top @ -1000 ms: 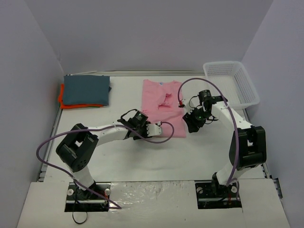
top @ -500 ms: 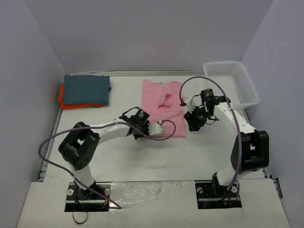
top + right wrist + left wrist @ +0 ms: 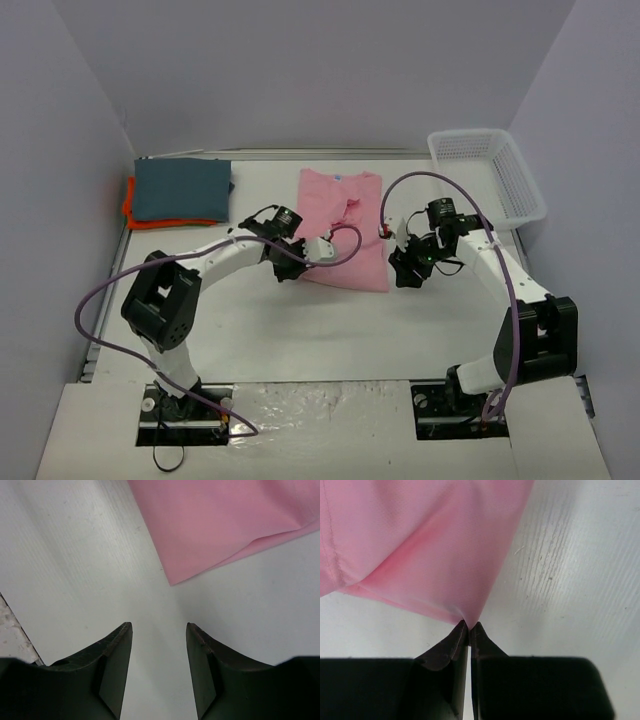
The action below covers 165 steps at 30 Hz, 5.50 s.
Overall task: Fold and stack the t-shirts
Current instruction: Grab one side of the 2/3 rectangular tshirt with both arms, then fold the long partially folded tshirt into a neat square
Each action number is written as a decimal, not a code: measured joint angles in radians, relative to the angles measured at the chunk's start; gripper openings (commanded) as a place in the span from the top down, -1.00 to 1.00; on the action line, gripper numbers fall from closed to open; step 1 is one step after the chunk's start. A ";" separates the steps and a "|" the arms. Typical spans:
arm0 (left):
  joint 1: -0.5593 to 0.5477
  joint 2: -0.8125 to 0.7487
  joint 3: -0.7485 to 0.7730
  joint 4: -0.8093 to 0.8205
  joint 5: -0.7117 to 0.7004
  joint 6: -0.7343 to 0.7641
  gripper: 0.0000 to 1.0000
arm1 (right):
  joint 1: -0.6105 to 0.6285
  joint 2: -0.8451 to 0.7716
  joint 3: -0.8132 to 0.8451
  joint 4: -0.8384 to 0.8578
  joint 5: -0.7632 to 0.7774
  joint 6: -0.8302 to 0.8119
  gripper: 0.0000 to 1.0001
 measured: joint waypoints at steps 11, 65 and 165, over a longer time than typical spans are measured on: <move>0.057 0.101 0.062 -0.132 0.119 -0.019 0.95 | 0.055 -0.057 -0.108 0.047 -0.024 -0.114 0.14; 0.143 0.168 0.135 -0.241 0.301 -0.078 0.95 | 0.224 0.266 -0.114 0.357 0.092 -0.061 1.00; 0.418 0.583 0.945 -0.623 0.275 0.124 -0.89 | 0.087 1.258 1.461 0.024 0.027 0.017 0.12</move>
